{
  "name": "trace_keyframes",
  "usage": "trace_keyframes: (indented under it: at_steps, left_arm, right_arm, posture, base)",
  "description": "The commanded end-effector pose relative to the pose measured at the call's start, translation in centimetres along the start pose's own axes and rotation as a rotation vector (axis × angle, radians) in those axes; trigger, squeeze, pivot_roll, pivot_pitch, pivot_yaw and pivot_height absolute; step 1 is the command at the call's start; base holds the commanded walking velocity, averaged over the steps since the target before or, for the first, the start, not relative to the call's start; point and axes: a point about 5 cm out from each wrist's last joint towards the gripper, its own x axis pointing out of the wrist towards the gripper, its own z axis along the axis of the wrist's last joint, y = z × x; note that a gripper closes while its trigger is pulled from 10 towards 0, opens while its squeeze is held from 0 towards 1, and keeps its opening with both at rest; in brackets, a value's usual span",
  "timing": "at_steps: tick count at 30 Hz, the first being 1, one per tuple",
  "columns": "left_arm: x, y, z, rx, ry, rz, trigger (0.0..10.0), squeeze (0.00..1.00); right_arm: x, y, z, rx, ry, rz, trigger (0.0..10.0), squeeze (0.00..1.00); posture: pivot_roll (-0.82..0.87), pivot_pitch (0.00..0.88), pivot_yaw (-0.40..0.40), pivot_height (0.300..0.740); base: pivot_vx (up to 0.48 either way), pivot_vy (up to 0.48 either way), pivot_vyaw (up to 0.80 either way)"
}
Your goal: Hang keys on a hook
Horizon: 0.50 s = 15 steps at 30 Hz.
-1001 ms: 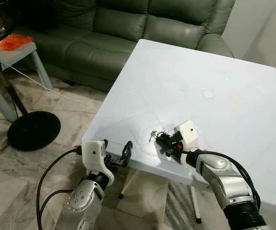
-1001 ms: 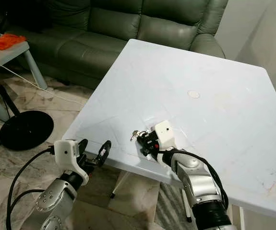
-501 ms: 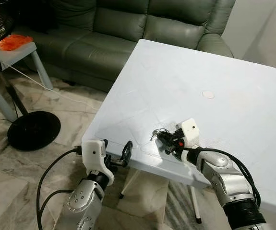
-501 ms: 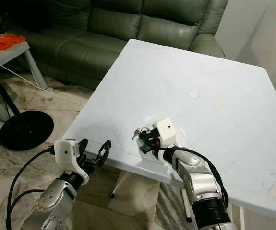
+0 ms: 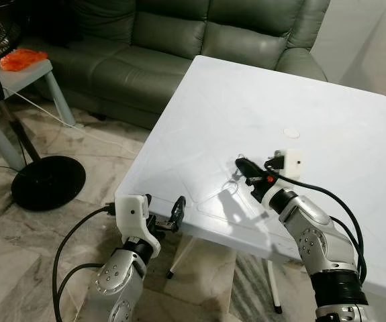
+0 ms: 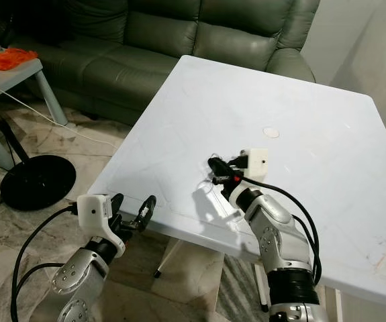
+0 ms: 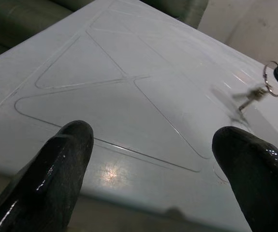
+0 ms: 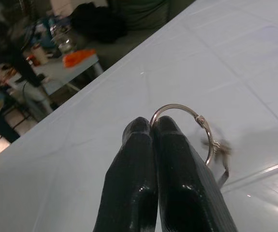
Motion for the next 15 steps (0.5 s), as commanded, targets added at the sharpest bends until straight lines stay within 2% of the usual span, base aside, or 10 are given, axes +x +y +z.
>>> trace_keyframes:
  at_steps: [1,5,7,8,9,10,11,14,15]
  left_arm:
    - [0.6,-0.7,-1.0,-0.055,0.042,0.006,10.0,0.00]
    - [1.1,-0.6,-0.7,-0.059,0.031,0.004,10.0,0.00]
    - [1.2,-0.5,-0.7,-0.057,0.029,0.004,10.0,0.00]
    - [1.5,-0.4,-0.4,-0.057,0.020,0.009,10.0,0.00]
    - [1.8,-0.2,-0.1,-0.055,0.010,0.016,10.0,0.00]
    - [1.8,-0.2,-0.1,-0.055,0.010,0.016,10.0,0.00]
    - [2.1,-0.1,0.2,-0.057,0.003,0.022,10.0,0.00]
    - [2.6,0.3,0.6,-0.065,-0.008,0.031,10.0,0.00]
    - [3.0,0.6,1.0,-0.076,-0.018,0.037,10.0,0.00]
  right_arm:
    - [0.0,-0.4,0.6,0.072,-0.035,-0.047,0.0,0.00]
    - [-0.1,-0.7,0.7,0.117,-0.067,-0.088,0.0,0.00]
    - [-0.1,-0.8,0.6,0.118,-0.067,-0.110,0.0,0.00]
    - [-0.2,-0.9,0.6,0.082,-0.065,-0.132,0.0,0.00]
    - [-0.3,-1.2,0.7,0.012,-0.066,-0.186,4.8,0.00]
    - [-0.3,-1.2,0.7,0.012,-0.066,-0.186,4.8,0.00]
    - [-0.5,-1.2,1.0,-0.038,-0.093,-0.207,10.0,0.00]
    - [-0.8,-1.2,1.4,-0.099,-0.145,-0.234,10.0,0.00]
    - [-1.1,-1.4,1.8,-0.122,-0.188,-0.298,10.0,0.00]
  posture:
    - [0.08,0.139,-0.119,0.740]
    - [0.07,0.129,-0.115,0.740]
    - [0.07,0.129,-0.115,0.740]
    - [0.07,0.121,-0.112,0.740]
    - [0.07,0.117,-0.110,0.740]
    - [0.07,0.117,-0.110,0.740]
    - [0.07,0.109,-0.108,0.740]
    - [0.06,0.101,-0.105,0.740]
    - [0.06,0.092,-0.102,0.740]
  base:
    - [0.000,0.000,0.00]
    - [0.000,0.000,0.00]
    - [0.000,0.000,0.00]
    - [0.000,0.000,0.00]
    - [0.000,0.000,0.00]
    - [0.000,0.000,0.00]
    - [0.000,0.000,0.00]
    - [0.000,0.000,0.00]
    - [0.000,0.000,0.00]
